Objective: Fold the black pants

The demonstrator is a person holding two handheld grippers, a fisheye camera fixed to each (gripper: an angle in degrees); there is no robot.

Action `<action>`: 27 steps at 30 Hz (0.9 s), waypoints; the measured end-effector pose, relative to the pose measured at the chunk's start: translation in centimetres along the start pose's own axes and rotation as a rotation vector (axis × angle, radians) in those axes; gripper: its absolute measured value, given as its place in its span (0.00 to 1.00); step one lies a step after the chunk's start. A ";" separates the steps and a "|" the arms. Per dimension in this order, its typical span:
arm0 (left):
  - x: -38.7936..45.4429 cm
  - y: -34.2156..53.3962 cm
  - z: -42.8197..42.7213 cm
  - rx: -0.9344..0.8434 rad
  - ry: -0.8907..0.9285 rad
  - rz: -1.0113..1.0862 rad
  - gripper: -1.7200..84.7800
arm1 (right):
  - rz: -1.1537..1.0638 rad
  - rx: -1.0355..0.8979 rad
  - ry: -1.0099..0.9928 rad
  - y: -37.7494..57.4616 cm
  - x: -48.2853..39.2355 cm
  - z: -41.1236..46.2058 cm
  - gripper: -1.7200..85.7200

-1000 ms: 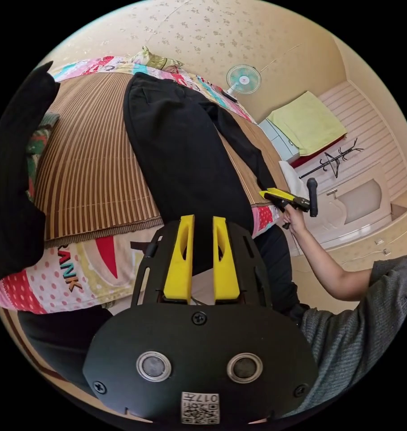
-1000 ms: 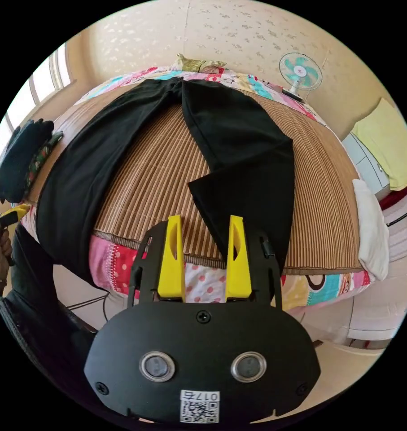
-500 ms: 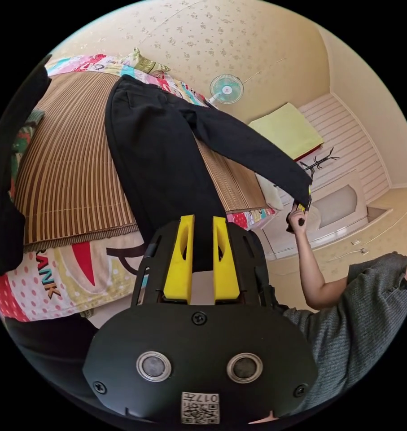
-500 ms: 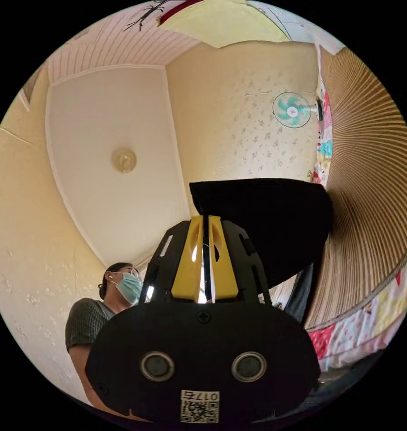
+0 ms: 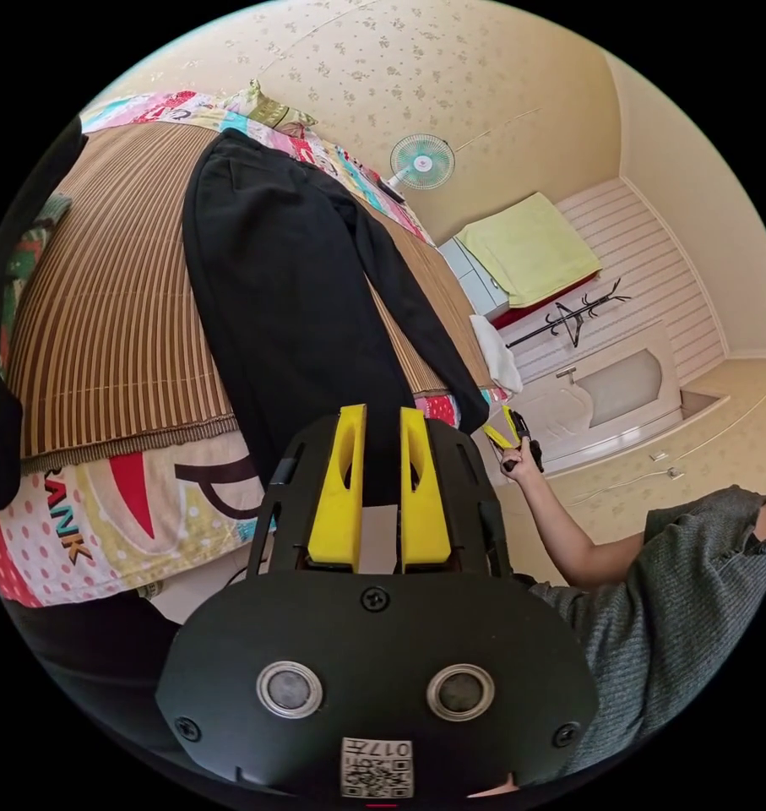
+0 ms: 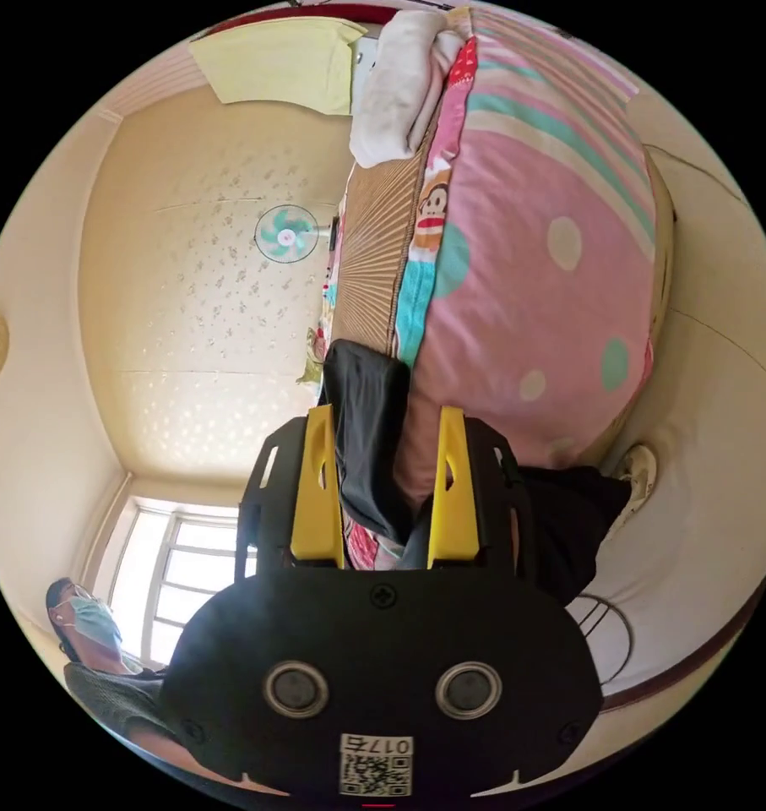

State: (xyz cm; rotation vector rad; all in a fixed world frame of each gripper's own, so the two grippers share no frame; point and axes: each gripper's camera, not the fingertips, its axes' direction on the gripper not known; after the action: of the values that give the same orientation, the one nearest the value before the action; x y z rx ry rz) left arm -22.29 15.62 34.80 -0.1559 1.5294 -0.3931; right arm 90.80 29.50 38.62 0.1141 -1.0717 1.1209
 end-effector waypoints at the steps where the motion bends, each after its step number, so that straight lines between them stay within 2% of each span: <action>1: 0.1 0.1 -0.2 -0.002 0.000 0.002 0.10 | 0.021 -0.003 0.011 -0.4 0.0 0.9 0.18; 4: 0.6 0.5 -1.6 0.002 -0.007 0.009 0.10 | 0.055 0.029 0.111 -0.2 -1.5 1.3 0.16; 5: 0.7 0.7 -2.4 0.011 -0.009 0.006 0.10 | 0.002 0.057 0.124 0.7 -3.0 1.2 0.14; 7: 0.6 1.0 -3.8 0.031 -0.010 0.000 0.10 | -0.114 0.111 0.049 2.5 -5.3 0.7 0.09; 9: 0.3 1.2 -5.4 0.053 -0.011 -0.015 0.10 | -0.128 0.143 0.074 3.8 -6.6 0.9 0.09; 14: -0.1 1.1 -7.1 0.064 0.019 -0.036 0.10 | -0.103 -0.071 0.331 2.9 -4.9 6.7 0.10; 16: 0.1 0.9 -7.7 0.069 0.037 -0.038 0.10 | -0.177 -0.067 0.255 4.3 -6.4 7.2 0.07; 18: 0.7 0.4 -8.6 0.088 0.086 -0.046 0.10 | -0.354 -0.071 0.098 7.0 -10.5 7.6 0.07; 20: 1.1 -0.5 -8.9 0.100 0.163 -0.062 0.12 | -0.634 -0.188 -0.103 12.2 -17.5 10.2 0.06; 22: 1.4 -1.9 -8.7 0.104 0.236 -0.079 0.15 | -0.828 -0.351 -0.173 17.7 -22.4 14.3 0.06; 26: 1.2 -7.2 -6.8 0.074 0.438 -0.144 0.25 | -1.132 -0.818 -0.136 33.8 -27.2 26.3 0.06; 27: 0.7 -8.5 -5.9 0.065 0.507 -0.175 0.27 | -1.172 -0.878 -0.112 36.3 -27.1 27.8 0.06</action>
State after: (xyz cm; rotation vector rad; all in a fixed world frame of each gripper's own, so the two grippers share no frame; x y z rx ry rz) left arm -29.46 8.31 36.74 -0.1462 2.0055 -0.6559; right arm 44.59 13.22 18.15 0.0797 -1.2255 -0.4341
